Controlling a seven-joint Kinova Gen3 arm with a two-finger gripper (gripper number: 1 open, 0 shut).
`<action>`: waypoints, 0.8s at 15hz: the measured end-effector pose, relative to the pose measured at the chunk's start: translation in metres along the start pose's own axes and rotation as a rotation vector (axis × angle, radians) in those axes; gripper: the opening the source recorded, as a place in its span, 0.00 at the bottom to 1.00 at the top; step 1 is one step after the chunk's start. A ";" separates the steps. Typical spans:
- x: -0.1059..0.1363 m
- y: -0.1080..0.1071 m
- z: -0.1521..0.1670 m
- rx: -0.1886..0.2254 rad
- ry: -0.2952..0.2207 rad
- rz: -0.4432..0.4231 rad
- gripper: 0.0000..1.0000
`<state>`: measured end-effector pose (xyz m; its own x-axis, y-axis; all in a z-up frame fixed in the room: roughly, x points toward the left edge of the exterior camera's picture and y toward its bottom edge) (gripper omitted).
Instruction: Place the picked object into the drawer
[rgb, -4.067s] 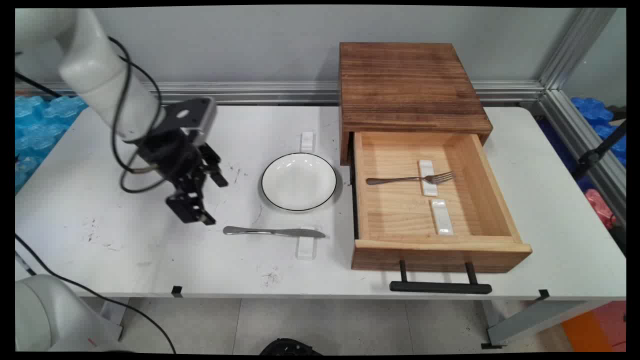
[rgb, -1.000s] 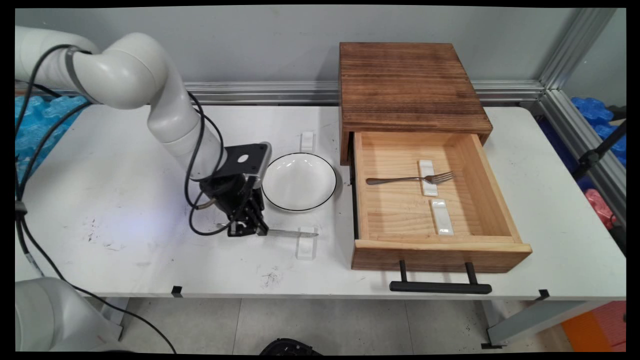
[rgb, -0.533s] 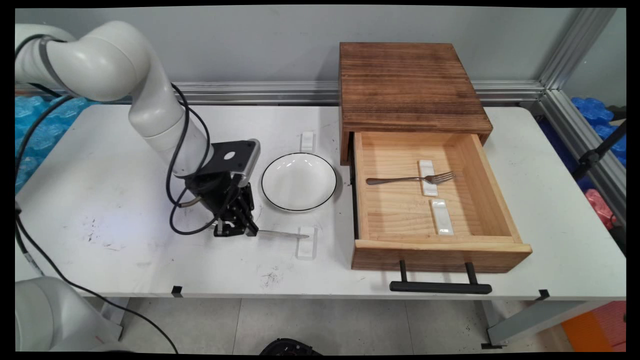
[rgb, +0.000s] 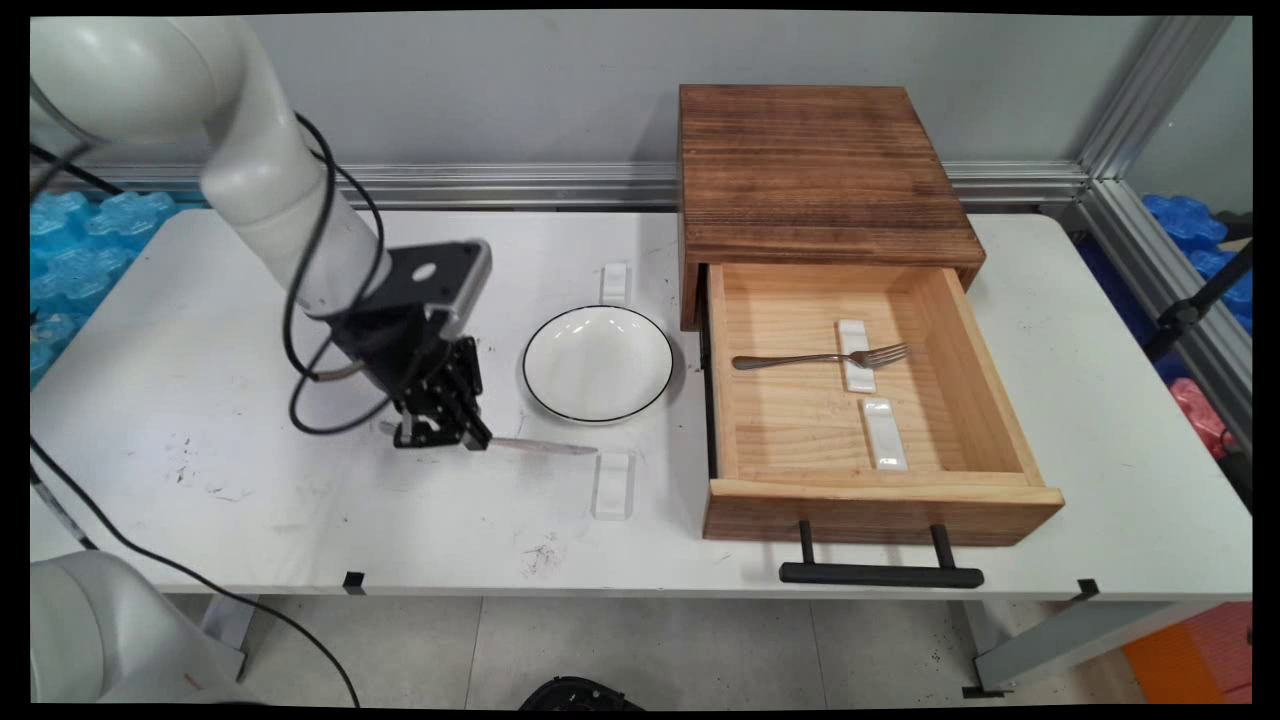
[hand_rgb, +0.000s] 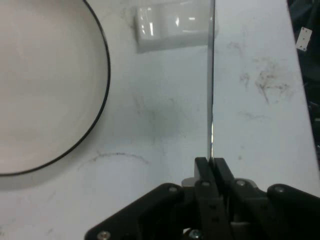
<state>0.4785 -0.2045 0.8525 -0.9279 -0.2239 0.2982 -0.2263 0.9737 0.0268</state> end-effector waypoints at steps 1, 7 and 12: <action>0.002 0.001 -0.011 0.004 0.001 -0.004 0.00; 0.035 -0.004 -0.068 0.038 0.032 -0.056 0.00; 0.089 -0.014 -0.094 0.083 0.085 -0.118 0.00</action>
<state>0.4270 -0.2339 0.9683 -0.8658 -0.3287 0.3773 -0.3594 0.9331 -0.0116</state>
